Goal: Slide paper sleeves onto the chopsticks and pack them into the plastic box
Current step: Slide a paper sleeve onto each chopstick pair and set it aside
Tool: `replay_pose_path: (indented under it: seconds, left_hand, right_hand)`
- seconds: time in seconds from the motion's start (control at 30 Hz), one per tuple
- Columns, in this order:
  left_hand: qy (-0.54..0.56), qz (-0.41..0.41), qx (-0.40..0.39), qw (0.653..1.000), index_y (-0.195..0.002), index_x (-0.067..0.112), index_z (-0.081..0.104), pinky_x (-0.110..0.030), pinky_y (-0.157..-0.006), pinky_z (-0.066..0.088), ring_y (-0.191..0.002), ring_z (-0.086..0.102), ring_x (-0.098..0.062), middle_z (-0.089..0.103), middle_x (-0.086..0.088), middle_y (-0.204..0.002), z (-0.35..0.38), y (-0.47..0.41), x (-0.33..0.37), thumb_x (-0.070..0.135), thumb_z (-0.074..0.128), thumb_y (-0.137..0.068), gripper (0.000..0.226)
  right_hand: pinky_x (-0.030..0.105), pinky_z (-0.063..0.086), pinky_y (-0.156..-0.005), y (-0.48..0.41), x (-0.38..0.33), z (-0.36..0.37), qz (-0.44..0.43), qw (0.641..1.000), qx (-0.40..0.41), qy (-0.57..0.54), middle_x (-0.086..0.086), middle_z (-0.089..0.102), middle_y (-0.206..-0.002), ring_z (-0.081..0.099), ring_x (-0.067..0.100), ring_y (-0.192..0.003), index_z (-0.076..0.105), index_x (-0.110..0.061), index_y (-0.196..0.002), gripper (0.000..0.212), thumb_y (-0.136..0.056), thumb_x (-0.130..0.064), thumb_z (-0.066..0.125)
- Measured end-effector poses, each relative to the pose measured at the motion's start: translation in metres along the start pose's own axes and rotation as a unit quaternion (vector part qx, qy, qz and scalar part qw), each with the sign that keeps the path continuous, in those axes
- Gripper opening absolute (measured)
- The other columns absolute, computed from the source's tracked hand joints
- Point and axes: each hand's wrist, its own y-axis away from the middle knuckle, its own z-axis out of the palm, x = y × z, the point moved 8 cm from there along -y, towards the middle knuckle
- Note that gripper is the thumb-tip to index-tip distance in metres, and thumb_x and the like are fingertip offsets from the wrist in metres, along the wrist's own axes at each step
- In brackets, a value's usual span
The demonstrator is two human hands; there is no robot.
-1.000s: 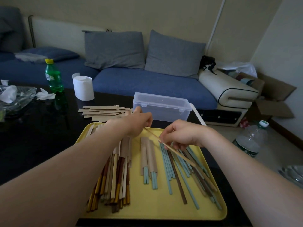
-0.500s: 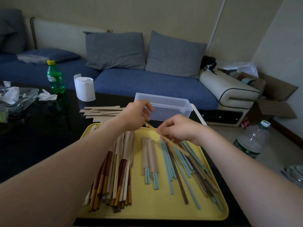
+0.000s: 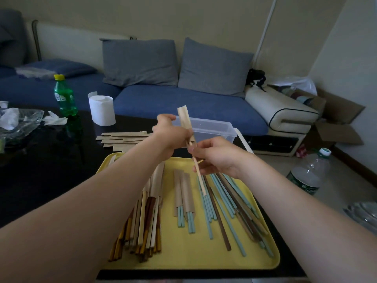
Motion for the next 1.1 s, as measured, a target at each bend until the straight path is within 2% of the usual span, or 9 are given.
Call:
replay_pose_path:
  seconds: [0.1, 0.2, 0.33, 0.43, 0.63, 0.7, 0.8, 0.93, 1.1]
  left_hand:
    - [0.066, -0.051, -0.033, 0.996, -0.138, -0.001, 0.052, -0.032, -0.066, 0.066, -0.096, 0.075, -0.027, 0.067, -0.017, -0.116, 0.007, 0.003, -0.008, 0.002, 0.076, -0.092, 0.052]
    - [0.085, -0.074, -0.059, 0.992, -0.128, -0.003, 0.061, -0.031, -0.062, 0.064, -0.091, 0.077, -0.026, 0.072, -0.018, -0.11, 0.015, 0.01, -0.01, 0.003, 0.072, -0.096, 0.034]
    - [0.08, -0.081, -0.055, 0.992, -0.124, -0.006, 0.058, -0.035, -0.056, 0.063, -0.083, 0.077, -0.03, 0.07, -0.022, -0.109, 0.022, 0.012, -0.013, -0.001, 0.068, -0.098, 0.028]
    - [0.081, -0.093, -0.05, 0.991, -0.125, -0.005, 0.058, -0.037, -0.06, 0.064, -0.081, 0.079, -0.032, 0.072, -0.024, -0.108, 0.024, 0.013, -0.017, 0.001, 0.069, -0.098, 0.03]
    - [0.009, -0.103, -0.105, 0.989, -0.116, -0.004, 0.066, -0.04, -0.069, 0.067, -0.082, 0.08, -0.029, 0.078, -0.021, -0.098, 0.039, 0.021, -0.022, 0.004, 0.072, -0.096, 0.022]
    - [-0.01, -0.102, -0.121, 0.987, -0.116, -0.005, 0.066, -0.038, -0.066, 0.066, -0.082, 0.08, -0.027, 0.078, -0.021, -0.098, 0.041, 0.024, -0.023, 0.005, 0.072, -0.097, 0.022]
    - [-0.053, -0.104, -0.154, 0.981, -0.118, -0.005, 0.065, -0.036, -0.064, 0.065, -0.082, 0.08, -0.027, 0.078, -0.021, -0.097, 0.046, 0.027, -0.025, 0.006, 0.07, -0.099, 0.022]
    - [-0.109, -0.118, -0.209, 0.965, -0.121, -0.003, 0.065, -0.04, -0.076, 0.066, -0.087, 0.08, -0.028, 0.079, -0.019, -0.102, 0.056, 0.035, -0.031, 0.011, 0.066, -0.102, 0.024]
    - [-0.14, -0.118, -0.249, 0.951, -0.119, -0.003, 0.066, -0.041, -0.084, 0.065, -0.091, 0.08, -0.028, 0.079, -0.018, -0.101, 0.068, 0.045, -0.032, 0.011, 0.064, -0.103, 0.022]
  right_hand:
    - [0.029, 0.061, -0.065, 0.001, 0.0, -0.005, -0.007, 1.0, 0.017, 0.021, 0.004, 0.071, -0.085, 0.078, 0.021, -0.075, 0.073, -0.005, -0.112, 0.032, -0.101, -0.035, 0.077]
    - [0.032, 0.065, -0.07, 0.009, 0.0, -0.008, -0.003, 1.0, 0.008, 0.028, 0.01, 0.077, -0.09, 0.081, 0.024, -0.08, 0.074, -0.001, -0.112, 0.035, -0.103, -0.034, 0.075]
    - [0.037, 0.067, -0.087, 0.035, 0.008, -0.008, 0.078, 0.983, -0.136, 0.094, 0.019, 0.081, -0.111, 0.081, 0.033, -0.103, 0.071, 0.001, -0.126, 0.029, -0.103, -0.016, 0.074]
    - [0.038, 0.067, -0.086, 0.053, 0.02, -0.011, 0.148, 0.959, -0.19, 0.151, 0.02, 0.08, -0.116, 0.08, 0.035, -0.106, 0.067, -0.008, -0.134, 0.036, -0.1, 0.002, 0.071]
    - [0.038, 0.068, -0.082, 0.051, 0.024, -0.022, 0.149, 0.982, -0.09, 0.079, 0.023, 0.081, -0.107, 0.082, 0.036, -0.097, 0.061, -0.008, -0.128, 0.044, -0.091, 0.0, 0.083]
    - [0.038, 0.068, -0.082, 0.054, 0.025, -0.021, 0.15, 0.98, -0.099, 0.08, 0.024, 0.081, -0.108, 0.081, 0.036, -0.1, 0.065, -0.003, -0.128, 0.036, -0.096, -0.011, 0.081]
    - [0.036, 0.069, -0.077, 0.056, 0.032, -0.037, 0.167, 0.973, -0.07, 0.143, 0.022, 0.082, -0.102, 0.082, 0.035, -0.096, 0.068, 0.001, -0.124, 0.037, -0.11, -0.033, 0.064]
    - [0.032, 0.067, -0.068, 0.059, 0.047, -0.073, 0.229, 0.916, -0.011, 0.33, 0.015, 0.083, -0.09, 0.083, 0.026, -0.082, 0.067, -0.001, -0.116, 0.022, -0.1, -0.013, 0.077]
    - [0.033, 0.067, -0.063, 0.073, 0.072, -0.079, 0.346, 0.855, -0.049, 0.384, 0.021, 0.082, -0.098, 0.083, 0.026, -0.079, 0.071, 0.008, -0.118, 0.026, -0.098, -0.006, 0.078]
